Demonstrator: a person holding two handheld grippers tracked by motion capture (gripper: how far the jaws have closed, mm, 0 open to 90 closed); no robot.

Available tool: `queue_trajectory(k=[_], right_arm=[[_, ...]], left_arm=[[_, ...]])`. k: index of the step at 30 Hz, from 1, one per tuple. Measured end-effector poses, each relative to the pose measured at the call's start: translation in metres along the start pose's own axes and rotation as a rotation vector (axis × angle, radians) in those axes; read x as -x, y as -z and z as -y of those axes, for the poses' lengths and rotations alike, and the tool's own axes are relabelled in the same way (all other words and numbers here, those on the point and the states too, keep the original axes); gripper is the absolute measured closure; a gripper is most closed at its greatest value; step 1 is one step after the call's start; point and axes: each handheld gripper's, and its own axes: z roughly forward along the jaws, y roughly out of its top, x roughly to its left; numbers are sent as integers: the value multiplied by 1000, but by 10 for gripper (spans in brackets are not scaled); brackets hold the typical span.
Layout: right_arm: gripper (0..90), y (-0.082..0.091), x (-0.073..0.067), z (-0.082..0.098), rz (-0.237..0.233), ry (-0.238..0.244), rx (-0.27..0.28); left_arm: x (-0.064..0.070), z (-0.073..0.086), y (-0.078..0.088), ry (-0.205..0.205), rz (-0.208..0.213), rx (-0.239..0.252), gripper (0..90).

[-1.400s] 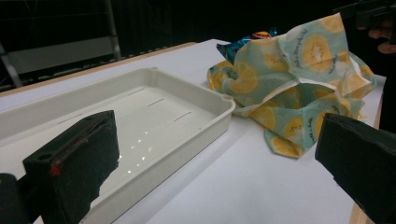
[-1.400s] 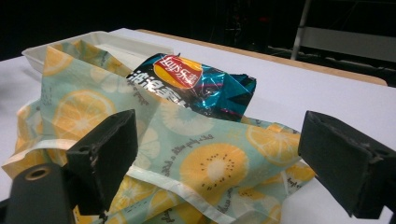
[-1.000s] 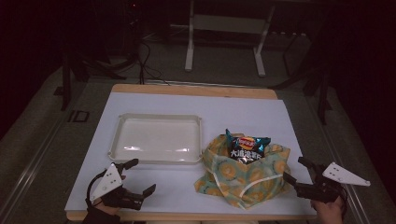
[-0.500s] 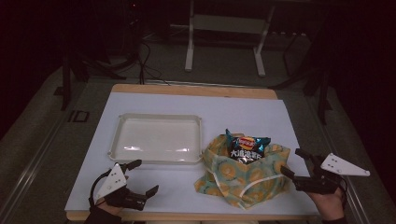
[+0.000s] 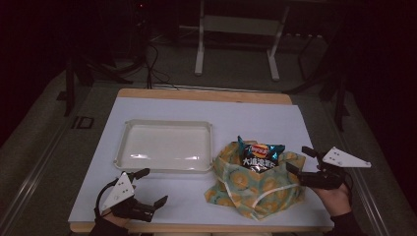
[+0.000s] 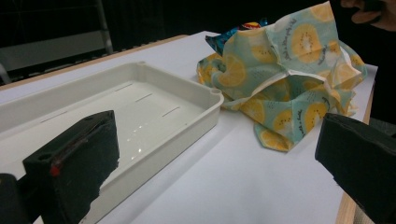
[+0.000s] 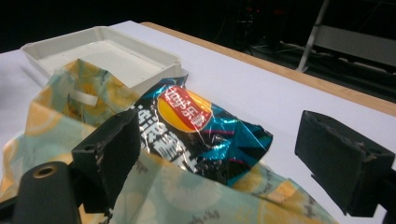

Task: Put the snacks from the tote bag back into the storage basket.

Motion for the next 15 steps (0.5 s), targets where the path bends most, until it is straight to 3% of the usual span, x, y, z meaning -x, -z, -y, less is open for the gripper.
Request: queue_trajectory(k=[5,11,15], right_arm=[[136,-14,2,-9,3,4,-17],[129,-33,9,-13,-41,16,-54],[173,-44,19,-15,-66,26,-79]], left_arm=[[1,-1,0,-7,1,-3,2],[1,-1,-1,-14,3,-5,2],[1,-1,-1,-16,4,-5,2]])
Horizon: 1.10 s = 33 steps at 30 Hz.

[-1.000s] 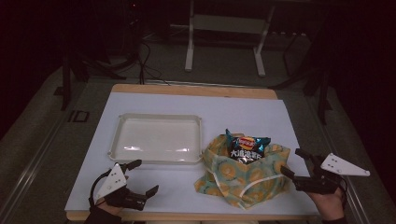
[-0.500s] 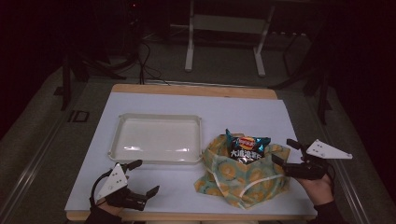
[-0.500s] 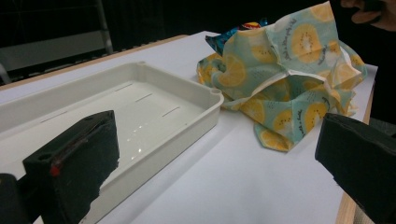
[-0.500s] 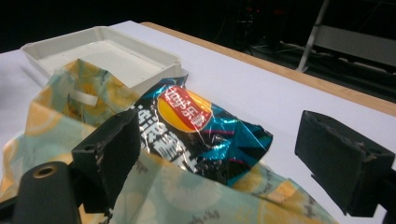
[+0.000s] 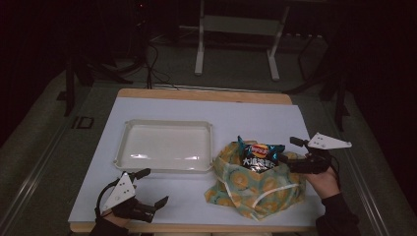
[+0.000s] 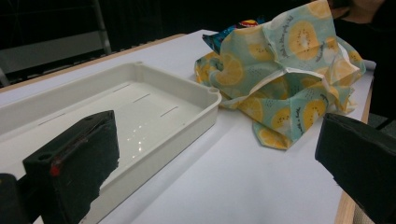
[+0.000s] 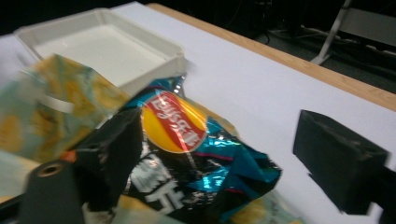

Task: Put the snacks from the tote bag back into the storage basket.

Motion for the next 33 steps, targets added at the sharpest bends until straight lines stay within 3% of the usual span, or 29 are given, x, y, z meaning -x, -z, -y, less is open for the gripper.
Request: queue_trajectory(k=[5,14,22,33], right_arm=[[213,-13,15,-2,-5,-8,-46],[251,-37,34,8,-95,-40,-159],[367,-48,40,16,-146,-8,-243],[682,-53,46,15,-190,-6,-311]], left_arm=[[0,0,0,-3,1,-3,2],[0,1,-1,-6,7,-9,2],[0,1,-2,-5,18,-15,2],[0,1,-3,-3,24,-19,2]])
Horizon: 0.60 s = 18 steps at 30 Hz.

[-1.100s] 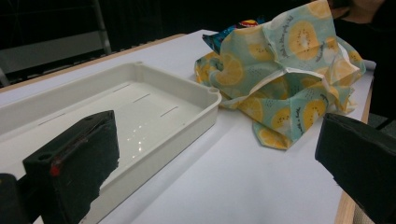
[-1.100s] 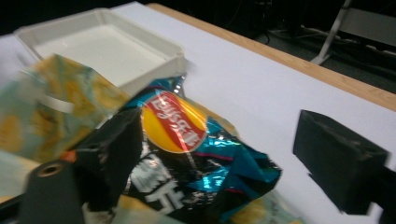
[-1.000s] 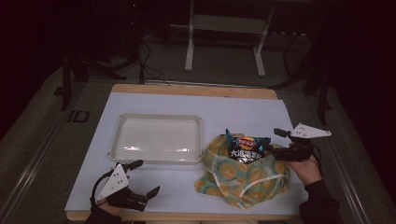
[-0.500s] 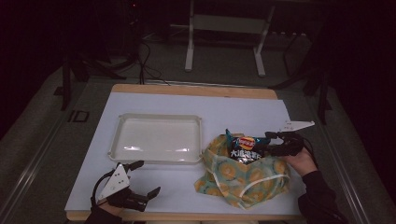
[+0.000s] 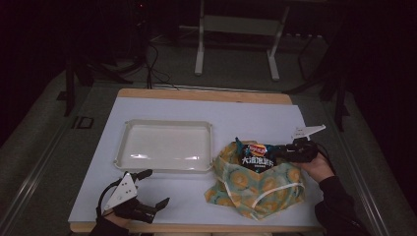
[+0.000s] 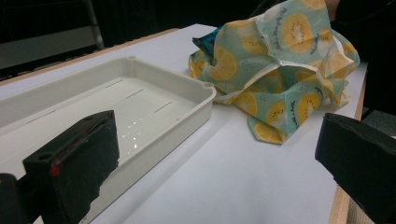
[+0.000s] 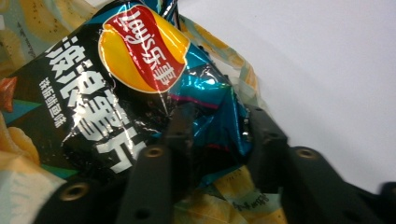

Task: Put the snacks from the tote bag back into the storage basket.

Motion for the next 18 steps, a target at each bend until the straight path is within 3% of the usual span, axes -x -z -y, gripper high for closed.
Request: queue_trajectory(k=[3,5,6,9,18], right_arm=[[758,-2,-2,-3,15,11,-15],[891,-3,-4,-5,43,24,-34],[891,-3,-4,-5,43,24,-34],[900,-3,-7,-7,102,43,-35],[900,13,-12,-11,113,58,7]], left_arm=[[0,0,0,1,2,0,2],[0,0,0,1,3,-1,2],[0,0,0,1,3,-1,2],[0,0,0,-1,3,-2,1],[-1,0,0,1,3,-2,2]])
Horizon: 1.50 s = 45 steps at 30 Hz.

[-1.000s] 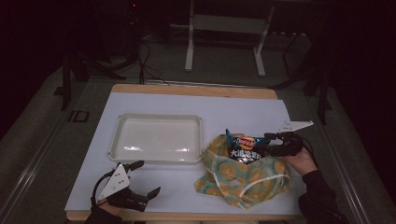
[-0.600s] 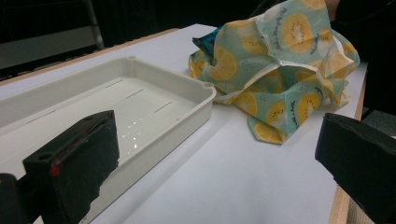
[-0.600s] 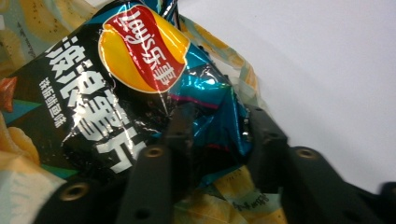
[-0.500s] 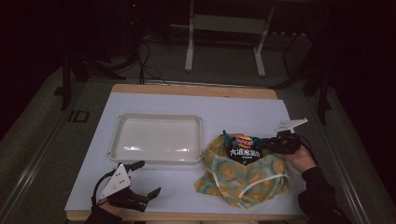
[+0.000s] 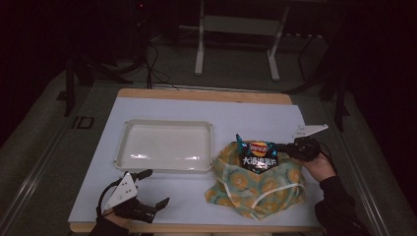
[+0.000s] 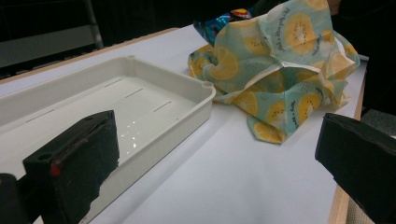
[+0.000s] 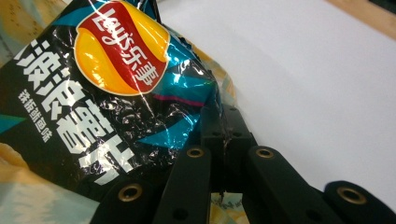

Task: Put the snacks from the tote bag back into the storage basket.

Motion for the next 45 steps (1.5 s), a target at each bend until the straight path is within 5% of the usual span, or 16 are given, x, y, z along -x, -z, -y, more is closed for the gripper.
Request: queue_trajectory(k=[12,28,45], right_arm=[[900,27,-8,-16,-1,45,74],[900,61,-29,-39,-22,186,166],[900,98,-26,-55,34,184,251]], left_arm=[[0,0,-1,-1,1,3,2],[0,0,0,-4,-2,0,2],[0,0,0,0,-1,5,2]])
